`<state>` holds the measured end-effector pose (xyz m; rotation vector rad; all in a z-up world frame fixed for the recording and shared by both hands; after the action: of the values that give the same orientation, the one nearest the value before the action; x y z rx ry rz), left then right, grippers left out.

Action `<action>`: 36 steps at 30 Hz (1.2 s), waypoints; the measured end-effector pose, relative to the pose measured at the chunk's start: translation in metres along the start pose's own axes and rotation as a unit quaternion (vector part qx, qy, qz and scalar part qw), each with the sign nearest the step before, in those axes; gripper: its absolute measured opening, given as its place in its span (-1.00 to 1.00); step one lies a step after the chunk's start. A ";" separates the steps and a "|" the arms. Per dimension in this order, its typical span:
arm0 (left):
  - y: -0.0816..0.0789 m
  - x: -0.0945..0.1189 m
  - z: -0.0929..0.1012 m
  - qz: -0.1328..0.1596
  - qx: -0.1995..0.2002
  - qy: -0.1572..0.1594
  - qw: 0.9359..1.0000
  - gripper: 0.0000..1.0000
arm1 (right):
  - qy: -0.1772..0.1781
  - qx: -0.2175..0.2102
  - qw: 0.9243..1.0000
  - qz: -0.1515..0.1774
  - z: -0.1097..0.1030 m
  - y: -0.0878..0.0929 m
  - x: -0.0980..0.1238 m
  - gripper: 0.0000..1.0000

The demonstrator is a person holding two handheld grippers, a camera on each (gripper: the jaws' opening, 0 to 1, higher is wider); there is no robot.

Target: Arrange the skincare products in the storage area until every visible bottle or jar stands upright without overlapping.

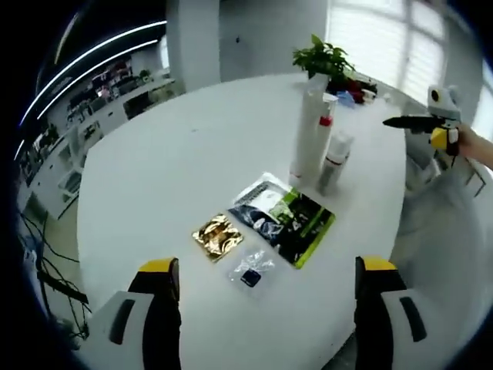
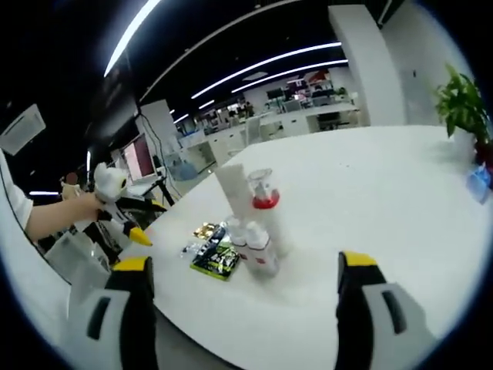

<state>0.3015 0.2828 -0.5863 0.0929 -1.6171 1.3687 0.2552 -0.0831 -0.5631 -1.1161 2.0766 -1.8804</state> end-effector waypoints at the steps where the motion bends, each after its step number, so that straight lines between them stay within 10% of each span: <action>1: 0.001 0.003 0.001 0.007 0.007 -0.003 1.000 0.89 | -0.001 0.000 1.000 0.000 0.000 0.000 0.000 0.99; 13: 0.011 0.027 0.018 0.065 0.073 -0.032 0.995 0.94 | -0.013 0.004 1.000 0.008 -0.002 -0.003 0.005 0.99; 36: 0.018 0.028 0.025 0.066 0.078 -0.048 0.994 0.94 | -0.020 0.011 1.000 0.007 -0.003 -0.002 0.010 0.99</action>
<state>0.2613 0.2838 -0.5768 0.1487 -1.6165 1.6150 0.2473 -0.0866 -0.5565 -1.1218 2.0316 -1.8545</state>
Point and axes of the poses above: the point that each gripper's makers call its tool centre point, and the gripper's own axes: x roughly backward along the fingers, z roughly to its right, y roughly out of its underside, the point moved 8 cm from there along x, roughly backward along the fingers, and after that the axes turned 4 degrees about x, right-handed, at the moved point
